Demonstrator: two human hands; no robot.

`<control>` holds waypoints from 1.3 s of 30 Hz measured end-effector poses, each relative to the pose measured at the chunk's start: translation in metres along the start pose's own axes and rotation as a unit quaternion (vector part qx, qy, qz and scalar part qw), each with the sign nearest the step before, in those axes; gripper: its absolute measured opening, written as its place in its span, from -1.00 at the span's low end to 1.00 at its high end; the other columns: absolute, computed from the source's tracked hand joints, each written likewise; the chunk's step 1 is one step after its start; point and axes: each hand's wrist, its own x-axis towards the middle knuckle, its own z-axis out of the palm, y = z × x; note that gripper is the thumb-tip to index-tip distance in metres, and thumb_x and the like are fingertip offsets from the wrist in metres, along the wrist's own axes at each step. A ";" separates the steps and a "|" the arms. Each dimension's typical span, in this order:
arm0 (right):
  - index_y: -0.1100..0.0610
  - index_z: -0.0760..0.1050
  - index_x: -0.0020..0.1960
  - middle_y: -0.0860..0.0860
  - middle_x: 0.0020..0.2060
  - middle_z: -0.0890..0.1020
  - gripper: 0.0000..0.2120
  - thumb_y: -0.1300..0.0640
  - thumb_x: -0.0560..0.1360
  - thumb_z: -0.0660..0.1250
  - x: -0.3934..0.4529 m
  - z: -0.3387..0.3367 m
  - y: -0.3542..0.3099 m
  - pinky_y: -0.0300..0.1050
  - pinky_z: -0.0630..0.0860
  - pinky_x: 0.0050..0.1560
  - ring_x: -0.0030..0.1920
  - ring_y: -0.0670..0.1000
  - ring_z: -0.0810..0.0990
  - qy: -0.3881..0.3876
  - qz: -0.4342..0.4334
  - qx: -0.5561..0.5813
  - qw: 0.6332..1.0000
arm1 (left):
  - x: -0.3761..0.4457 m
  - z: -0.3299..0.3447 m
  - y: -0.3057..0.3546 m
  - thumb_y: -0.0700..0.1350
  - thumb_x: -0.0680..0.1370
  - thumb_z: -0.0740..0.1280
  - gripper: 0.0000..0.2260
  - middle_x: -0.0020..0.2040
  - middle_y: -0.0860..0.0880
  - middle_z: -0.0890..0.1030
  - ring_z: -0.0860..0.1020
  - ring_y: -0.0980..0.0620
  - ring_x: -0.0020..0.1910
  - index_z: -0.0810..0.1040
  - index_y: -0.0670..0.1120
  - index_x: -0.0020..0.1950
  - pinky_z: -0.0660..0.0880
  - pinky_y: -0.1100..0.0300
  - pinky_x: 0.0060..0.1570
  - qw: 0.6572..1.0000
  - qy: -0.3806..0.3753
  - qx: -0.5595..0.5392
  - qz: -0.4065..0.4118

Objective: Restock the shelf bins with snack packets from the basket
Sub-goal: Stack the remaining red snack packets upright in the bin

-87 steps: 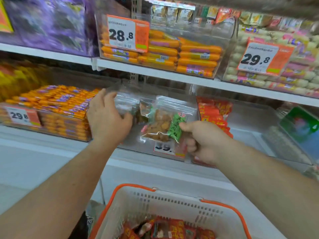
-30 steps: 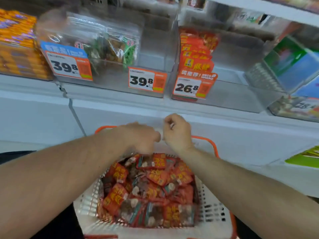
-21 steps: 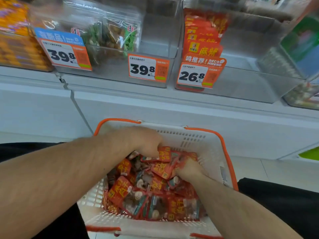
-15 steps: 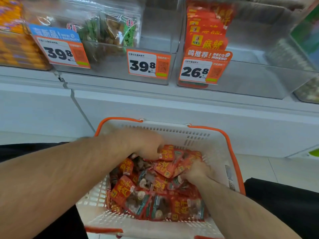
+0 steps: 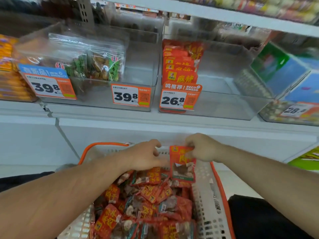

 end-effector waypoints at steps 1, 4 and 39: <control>0.10 0.47 -0.30 0.02 -0.32 0.52 -0.78 0.25 0.43 0.47 -0.006 -0.010 -0.007 -0.09 0.42 -0.21 -0.24 0.01 0.49 0.008 -0.008 0.058 0.998 | 0.001 0.000 0.002 0.18 0.53 0.35 -0.41 0.27 0.06 0.52 0.53 0.13 0.05 0.26 0.00 0.46 0.42 0.29 -0.02 0.999 0.014 -0.047 0.000; 0.14 0.57 -0.20 0.11 -0.25 0.65 -0.85 0.34 0.43 0.46 -0.025 -0.033 -0.027 -0.16 0.46 -0.19 -0.26 -0.04 0.55 0.011 -0.037 0.220 0.975 | 0.001 0.001 0.011 0.10 0.45 0.47 -0.59 0.03 0.11 0.63 0.61 0.21 -0.08 0.48 0.02 0.23 0.53 0.33 -0.10 0.976 0.033 -0.212 0.034; 0.11 0.43 -0.16 0.14 -0.31 0.51 -0.83 0.22 0.52 0.42 0.113 -0.211 0.028 -0.20 0.24 -0.39 -0.39 0.03 0.42 0.275 0.085 0.420 0.861 | 0.084 -0.148 0.083 0.24 0.37 0.23 -0.33 0.33 -0.03 0.47 0.34 0.05 0.33 0.42 -0.06 0.41 0.18 0.34 0.24 0.867 0.457 -0.032 0.196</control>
